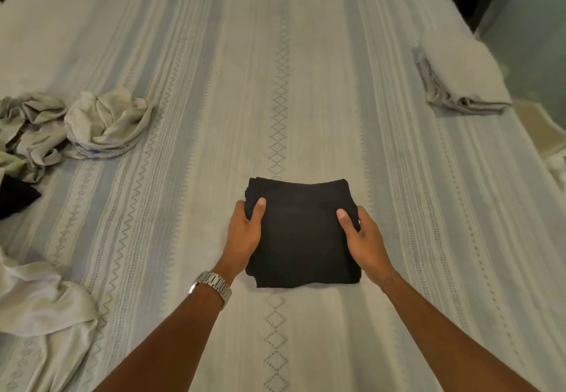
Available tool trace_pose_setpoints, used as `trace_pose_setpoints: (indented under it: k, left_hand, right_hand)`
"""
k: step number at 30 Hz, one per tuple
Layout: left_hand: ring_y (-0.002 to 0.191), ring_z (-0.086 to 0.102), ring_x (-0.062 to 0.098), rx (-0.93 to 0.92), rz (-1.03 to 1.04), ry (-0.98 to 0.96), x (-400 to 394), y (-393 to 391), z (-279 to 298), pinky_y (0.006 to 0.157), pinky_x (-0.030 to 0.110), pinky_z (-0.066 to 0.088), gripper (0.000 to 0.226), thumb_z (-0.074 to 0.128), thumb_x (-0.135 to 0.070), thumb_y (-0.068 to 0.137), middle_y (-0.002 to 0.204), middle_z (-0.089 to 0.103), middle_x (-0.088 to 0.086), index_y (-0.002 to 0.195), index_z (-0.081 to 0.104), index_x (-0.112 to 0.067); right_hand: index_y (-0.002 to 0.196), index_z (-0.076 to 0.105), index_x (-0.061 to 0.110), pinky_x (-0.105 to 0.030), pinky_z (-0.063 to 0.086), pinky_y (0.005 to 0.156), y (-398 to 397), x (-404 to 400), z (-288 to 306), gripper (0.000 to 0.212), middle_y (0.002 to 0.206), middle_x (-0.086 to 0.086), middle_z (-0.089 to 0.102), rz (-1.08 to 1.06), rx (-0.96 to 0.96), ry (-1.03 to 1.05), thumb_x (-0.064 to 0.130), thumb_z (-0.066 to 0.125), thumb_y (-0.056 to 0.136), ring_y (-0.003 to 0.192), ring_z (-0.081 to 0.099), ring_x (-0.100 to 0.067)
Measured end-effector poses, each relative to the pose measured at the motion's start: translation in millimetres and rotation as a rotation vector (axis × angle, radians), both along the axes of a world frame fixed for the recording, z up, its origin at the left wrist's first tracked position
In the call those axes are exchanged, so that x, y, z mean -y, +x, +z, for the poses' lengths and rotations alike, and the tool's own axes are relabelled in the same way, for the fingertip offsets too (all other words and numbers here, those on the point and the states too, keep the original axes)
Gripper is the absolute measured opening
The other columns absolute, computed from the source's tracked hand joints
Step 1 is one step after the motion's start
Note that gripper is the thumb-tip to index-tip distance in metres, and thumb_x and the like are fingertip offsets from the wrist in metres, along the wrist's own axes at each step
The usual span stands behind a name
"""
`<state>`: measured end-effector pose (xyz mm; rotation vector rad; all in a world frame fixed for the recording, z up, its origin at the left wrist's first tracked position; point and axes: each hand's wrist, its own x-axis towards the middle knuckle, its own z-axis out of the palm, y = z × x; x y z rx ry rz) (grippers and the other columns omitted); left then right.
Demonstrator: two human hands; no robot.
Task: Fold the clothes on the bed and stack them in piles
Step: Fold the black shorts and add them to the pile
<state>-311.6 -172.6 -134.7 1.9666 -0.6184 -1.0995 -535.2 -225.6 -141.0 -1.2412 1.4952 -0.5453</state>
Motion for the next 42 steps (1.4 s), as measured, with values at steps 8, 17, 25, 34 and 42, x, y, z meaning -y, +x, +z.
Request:
trace_pose_setpoints:
  k: [8, 17, 25, 34, 42]
  left_hand:
    - [0.113, 0.061, 0.022, -0.123, 0.039, -0.013, 108, -90, 12, 0.101, 0.048, 0.053, 0.044, 0.045, -0.059, 0.1, 0.129, 0.06, -0.003, 0.131, 0.049, -0.029]
    - [0.11, 0.062, 0.017, -0.197, -0.036, -0.147, 279, -229, 30, 0.099, 0.042, 0.055, 0.047, 0.044, -0.058, 0.101, 0.125, 0.062, -0.005, 0.134, 0.05, -0.025]
    - [0.104, 0.061, 0.013, -0.142, -0.146, -0.272, 439, -301, 43, 0.092, 0.034, 0.054, 0.038, 0.043, -0.055, 0.102, 0.119, 0.059, -0.004, 0.125, 0.046, -0.024]
    - [0.112, 0.059, 0.025, -0.09, -0.125, -0.281, 576, -323, 44, 0.104, 0.048, 0.051, 0.043, 0.047, -0.047, 0.104, 0.126, 0.058, 0.008, 0.133, 0.044, -0.015]
    - [0.108, 0.065, 0.035, 0.004, -0.231, 0.092, 569, -313, -45, 0.089, 0.05, 0.059, 0.076, 0.072, -0.06, 0.083, 0.124, 0.065, 0.013, 0.134, 0.054, -0.006]
  right_hand:
    - [0.137, 0.06, 0.035, -0.045, 0.054, 0.103, -109, 99, 17, 0.036, 0.129, 0.011, 0.069, -0.093, 0.4, 0.291, 0.043, 0.058, 0.101, 0.119, 0.065, -0.017]
    - [0.136, 0.06, 0.038, -0.045, 0.049, 0.109, -254, 264, 44, 0.032, 0.13, 0.017, 0.067, 0.007, 0.268, 0.0, 0.039, 0.05, 0.106, 0.121, 0.064, -0.01]
    - [0.142, 0.056, 0.033, -0.042, 0.047, 0.111, -324, 419, 45, 0.035, 0.134, 0.013, 0.064, -0.046, 0.094, -0.278, 0.033, 0.048, 0.108, 0.123, 0.061, -0.01]
    - [0.149, 0.047, 0.027, -0.04, 0.043, 0.113, -335, 549, 44, 0.042, 0.141, 0.002, 0.057, -0.128, -0.08, -0.342, 0.034, 0.048, 0.108, 0.13, 0.055, -0.022]
    - [0.158, 0.033, 0.026, -0.036, 0.037, 0.115, -334, 544, -22, 0.064, 0.156, -0.003, 0.047, 0.176, -0.482, -0.141, 0.038, 0.059, 0.102, 0.139, 0.048, -0.029]
